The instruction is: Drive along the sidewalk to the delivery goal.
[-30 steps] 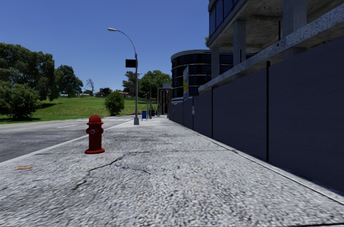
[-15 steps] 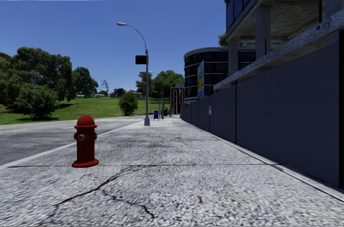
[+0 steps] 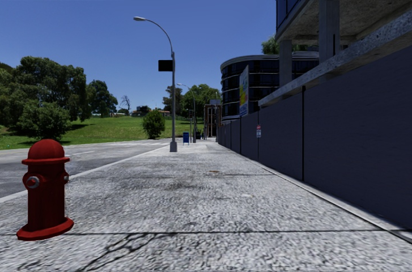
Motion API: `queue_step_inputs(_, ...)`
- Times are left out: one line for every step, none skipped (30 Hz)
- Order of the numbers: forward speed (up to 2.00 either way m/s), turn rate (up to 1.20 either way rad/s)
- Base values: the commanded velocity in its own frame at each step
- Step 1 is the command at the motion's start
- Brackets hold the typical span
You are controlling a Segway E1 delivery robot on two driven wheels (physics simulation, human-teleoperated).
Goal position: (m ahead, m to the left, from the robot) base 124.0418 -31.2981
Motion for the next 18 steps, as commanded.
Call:
queue_step_inputs(2.00, 0.00)
queue_step_inputs(2.00, 0.00)
queue_step_inputs(2.00, 0.00)
queue_step_inputs(2.00, 0.00)
queue_step_inputs(2.00, 0.00)
queue_step_inputs(2.00, 0.00)
queue_step_inputs(2.00, 0.00)
queue_step_inputs(2.00, 0.00)
queue_step_inputs(2.00, 0.00)
queue_step_inputs(2.00, 0.00)
queue_step_inputs(2.00, 0.00)
queue_step_inputs(2.00, 0.00)
queue_step_inputs(2.00, 0.00)
queue_step_inputs(2.00, 0.00)
queue_step_inputs(2.00, 0.00)
queue_step_inputs(2.00, 0.00)
queue_step_inputs(2.00, 0.00)
queue_step_inputs(2.00, 0.00)
